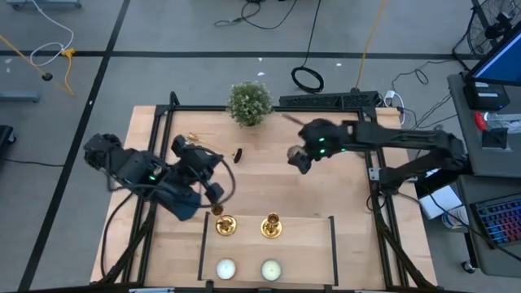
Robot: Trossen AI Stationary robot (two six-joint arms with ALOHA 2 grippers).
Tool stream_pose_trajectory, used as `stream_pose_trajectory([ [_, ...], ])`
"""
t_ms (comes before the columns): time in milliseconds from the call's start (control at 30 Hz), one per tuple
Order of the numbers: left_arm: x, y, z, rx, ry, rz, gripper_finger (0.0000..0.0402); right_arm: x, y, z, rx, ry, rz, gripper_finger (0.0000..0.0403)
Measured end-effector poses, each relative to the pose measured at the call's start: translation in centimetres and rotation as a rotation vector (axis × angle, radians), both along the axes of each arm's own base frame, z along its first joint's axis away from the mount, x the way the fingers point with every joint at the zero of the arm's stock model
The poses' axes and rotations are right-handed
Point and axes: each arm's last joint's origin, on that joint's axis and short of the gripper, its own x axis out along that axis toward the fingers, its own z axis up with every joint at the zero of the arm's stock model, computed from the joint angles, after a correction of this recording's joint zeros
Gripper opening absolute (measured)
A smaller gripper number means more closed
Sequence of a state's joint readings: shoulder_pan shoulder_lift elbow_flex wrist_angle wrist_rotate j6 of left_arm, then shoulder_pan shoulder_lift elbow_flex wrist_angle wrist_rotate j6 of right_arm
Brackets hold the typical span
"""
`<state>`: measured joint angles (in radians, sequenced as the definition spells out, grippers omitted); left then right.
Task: Pick & Place candle stick holders
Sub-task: Put the red scented candle on the shelf
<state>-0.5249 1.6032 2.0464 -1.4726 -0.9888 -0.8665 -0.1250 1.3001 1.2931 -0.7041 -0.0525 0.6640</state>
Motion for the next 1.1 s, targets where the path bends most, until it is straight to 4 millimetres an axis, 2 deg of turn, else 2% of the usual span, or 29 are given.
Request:
stream_pose_trajectory([
  [100, -2.0, 0.4, 0.9, -0.029, -0.029, 0.005, 0.0001, -0.9, 0.8, 2.6, 0.022, -0.157, -0.02, 0.0292],
  [233, -5.0, 0.8, 2.1, -0.045, -0.091, -0.013, 0.0001, -2.0, 1.9, 4.8, -0.006, -0.312, -0.019, 0.0292],
  [333, -7.1, 1.2, 3.1, -0.067, -0.127, -0.061, 0.0001, -2.4, 2.8, 5.5, -0.009, -0.362, 0.002, 0.0292],
  [433, -8.8, 1.4, 3.6, -0.142, -0.131, -0.133, 0.0001, -2.3, 4.6, 5.8, 0.015, -0.402, 0.073, 0.0292],
  [567, -10.0, 0.3, 3.7, -0.228, -0.094, -0.251, 0.0001, -1.7, 8.3, 5.8, 0.096, -0.442, 0.229, 0.0292],
  [700, -10.5, -0.9, 3.5, -0.271, -0.081, -0.309, 0.0001, -0.9, 13.3, 5.6, 0.239, -0.489, 0.387, 0.0292],
  [833, -10.5, -1.9, 3.2, -0.282, -0.074, -0.326, 0.0001, -1.2, 18.2, 5.3, 0.372, -0.523, 0.5, 0.0293],
  [967, -10.5, -2.3, 3.0, -0.281, -0.063, -0.34, 0.0001, -2.0, 22.1, 4.1, 0.469, -0.449, 0.529, 0.0293],
  [1100, -10.5, -2.3, 3.0, -0.292, -0.058, -0.342, 0.0001, -2.0, 24.8, 2.0, 0.536, -0.341, 0.522, 0.0293],
])
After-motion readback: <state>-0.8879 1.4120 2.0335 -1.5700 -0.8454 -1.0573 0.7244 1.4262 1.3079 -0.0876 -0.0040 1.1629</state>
